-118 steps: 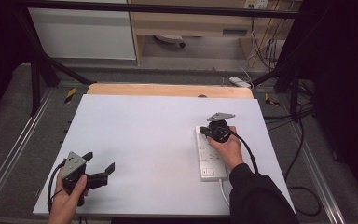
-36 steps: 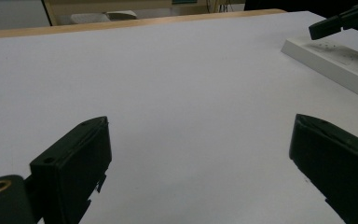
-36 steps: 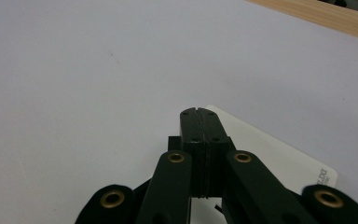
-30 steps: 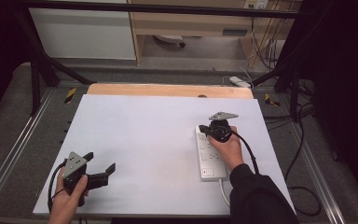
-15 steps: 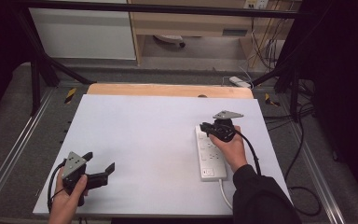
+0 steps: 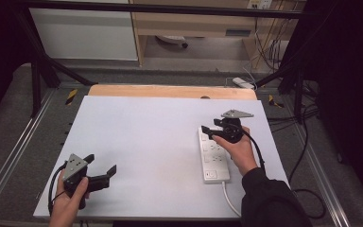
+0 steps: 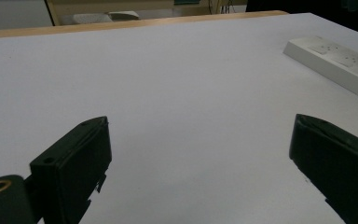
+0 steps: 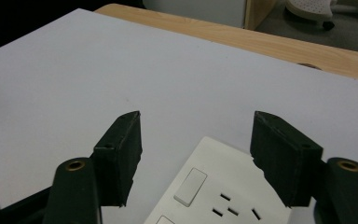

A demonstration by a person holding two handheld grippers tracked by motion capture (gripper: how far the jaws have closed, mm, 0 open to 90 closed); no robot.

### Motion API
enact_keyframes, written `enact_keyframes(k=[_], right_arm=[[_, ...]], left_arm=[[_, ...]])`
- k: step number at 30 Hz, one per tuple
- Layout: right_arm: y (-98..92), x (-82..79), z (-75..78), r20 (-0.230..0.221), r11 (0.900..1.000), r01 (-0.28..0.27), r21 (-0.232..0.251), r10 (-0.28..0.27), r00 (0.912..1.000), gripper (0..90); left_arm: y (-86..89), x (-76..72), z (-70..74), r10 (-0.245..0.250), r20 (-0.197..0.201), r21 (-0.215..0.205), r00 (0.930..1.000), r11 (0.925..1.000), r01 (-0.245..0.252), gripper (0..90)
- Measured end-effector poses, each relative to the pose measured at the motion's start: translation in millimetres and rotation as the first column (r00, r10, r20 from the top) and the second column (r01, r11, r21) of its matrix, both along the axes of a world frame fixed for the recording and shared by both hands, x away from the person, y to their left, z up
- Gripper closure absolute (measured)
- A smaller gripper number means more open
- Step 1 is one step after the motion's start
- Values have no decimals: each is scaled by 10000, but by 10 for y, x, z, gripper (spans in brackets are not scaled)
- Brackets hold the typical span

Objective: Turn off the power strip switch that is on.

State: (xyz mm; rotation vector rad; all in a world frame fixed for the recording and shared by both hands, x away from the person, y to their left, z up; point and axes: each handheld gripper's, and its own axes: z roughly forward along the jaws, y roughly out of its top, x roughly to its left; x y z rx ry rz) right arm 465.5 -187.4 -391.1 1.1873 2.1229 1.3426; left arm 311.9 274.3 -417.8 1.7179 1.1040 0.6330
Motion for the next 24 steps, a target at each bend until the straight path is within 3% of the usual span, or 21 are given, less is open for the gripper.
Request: enact_keyframes(k=[4,14,19,24], right_arm=[[-23,-9,46,50,9996,164,228,-165,9999,255],[-101,-100,198,445,9986,448,288,-460,9979,71],[-147,-170,283,674,9970,668,390,-693,9953,51],[-190,-271,384,1287,9942,1017,334,-1052,9861,38]], left_arm=[[-1,0,-2,14,-14,-3,10000,10000,-14,57],[4,0,-3,58,-35,-28,10000,10000,-58,57],[3,-1,-1,68,-9,-25,10000,10000,-68,57],[6,-1,0,73,3,-16,10000,10000,-73,57]])
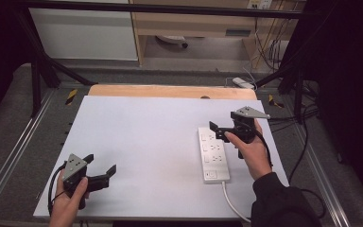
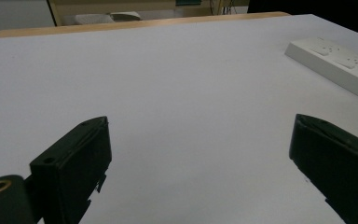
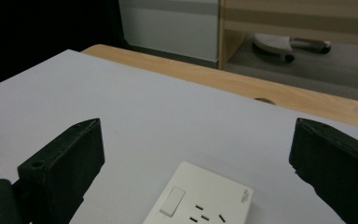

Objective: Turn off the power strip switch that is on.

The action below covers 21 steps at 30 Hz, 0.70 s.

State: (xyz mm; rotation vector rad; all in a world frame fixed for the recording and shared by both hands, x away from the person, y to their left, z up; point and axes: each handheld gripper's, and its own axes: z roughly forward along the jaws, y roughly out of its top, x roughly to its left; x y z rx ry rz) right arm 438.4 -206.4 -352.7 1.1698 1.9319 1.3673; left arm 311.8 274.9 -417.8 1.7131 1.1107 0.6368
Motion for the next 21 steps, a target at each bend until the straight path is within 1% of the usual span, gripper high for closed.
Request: enact_keyframes(k=[6,11,17,21], right_arm=[[-96,-101,98,473,9996,89,276,-102,9988,37],[-218,-194,164,789,9992,199,360,-227,9966,33],[-365,-295,196,1018,9985,351,409,-391,9940,34],[-448,-374,172,1112,9982,429,430,-474,9927,36]], left_arm=[[0,1,0,-6,14,9,10000,10000,6,57],[3,4,0,5,9,15,10000,10000,-5,57],[-1,2,0,10,8,12,10000,10000,-10,57],[1,2,0,26,21,6,10000,10000,-26,57]])
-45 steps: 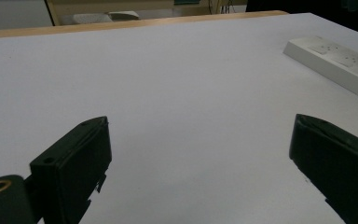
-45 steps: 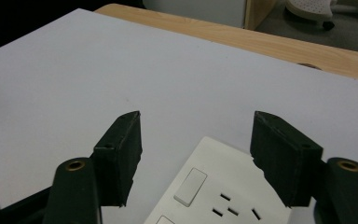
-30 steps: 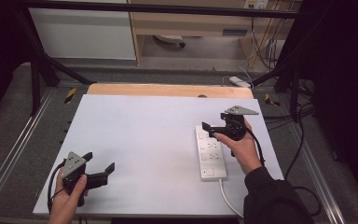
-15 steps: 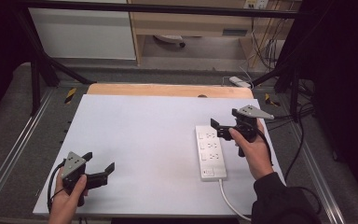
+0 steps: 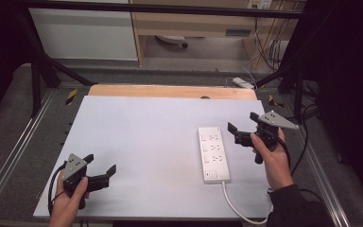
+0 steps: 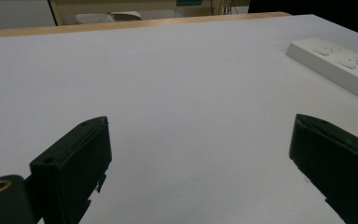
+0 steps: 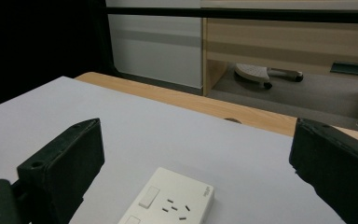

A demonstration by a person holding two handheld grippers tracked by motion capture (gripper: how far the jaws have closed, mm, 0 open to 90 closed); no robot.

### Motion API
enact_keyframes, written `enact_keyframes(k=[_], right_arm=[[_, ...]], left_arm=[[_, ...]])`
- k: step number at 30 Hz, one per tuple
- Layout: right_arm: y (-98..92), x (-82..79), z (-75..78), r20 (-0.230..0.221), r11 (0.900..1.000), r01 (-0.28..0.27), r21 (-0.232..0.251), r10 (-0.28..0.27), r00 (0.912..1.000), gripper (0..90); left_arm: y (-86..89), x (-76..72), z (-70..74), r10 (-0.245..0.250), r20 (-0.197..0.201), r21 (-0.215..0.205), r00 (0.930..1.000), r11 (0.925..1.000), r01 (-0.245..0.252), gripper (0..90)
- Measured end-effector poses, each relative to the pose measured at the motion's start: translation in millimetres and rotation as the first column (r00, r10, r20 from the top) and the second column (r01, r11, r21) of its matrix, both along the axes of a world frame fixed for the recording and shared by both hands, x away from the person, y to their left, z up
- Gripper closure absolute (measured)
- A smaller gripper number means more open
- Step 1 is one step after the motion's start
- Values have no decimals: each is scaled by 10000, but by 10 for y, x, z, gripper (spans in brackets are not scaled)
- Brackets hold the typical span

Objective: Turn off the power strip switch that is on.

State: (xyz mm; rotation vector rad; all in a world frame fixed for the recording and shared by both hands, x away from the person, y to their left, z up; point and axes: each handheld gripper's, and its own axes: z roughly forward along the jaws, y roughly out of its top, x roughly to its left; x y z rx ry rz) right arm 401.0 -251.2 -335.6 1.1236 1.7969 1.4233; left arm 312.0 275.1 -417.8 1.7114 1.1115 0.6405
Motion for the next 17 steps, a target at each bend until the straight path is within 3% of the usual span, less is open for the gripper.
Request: enact_keyframes(k=[5,11,14,17], right_arm=[[-105,-130,-122,78,9998,184,28,-184,9998,43],[-177,-238,-417,-218,9993,366,117,-363,9991,49],[-178,-272,-617,-648,9994,352,43,-349,9973,57],[-164,-277,-847,-1404,9995,170,-268,-206,9899,53]], left_arm=[[-5,0,-1,-17,-8,9,10000,10000,17,57],[-8,0,-5,-9,-39,32,10000,10000,9,57],[-8,0,-6,-19,-66,53,10000,10000,20,57],[-11,3,-8,0,-64,44,10000,10000,0,57]])
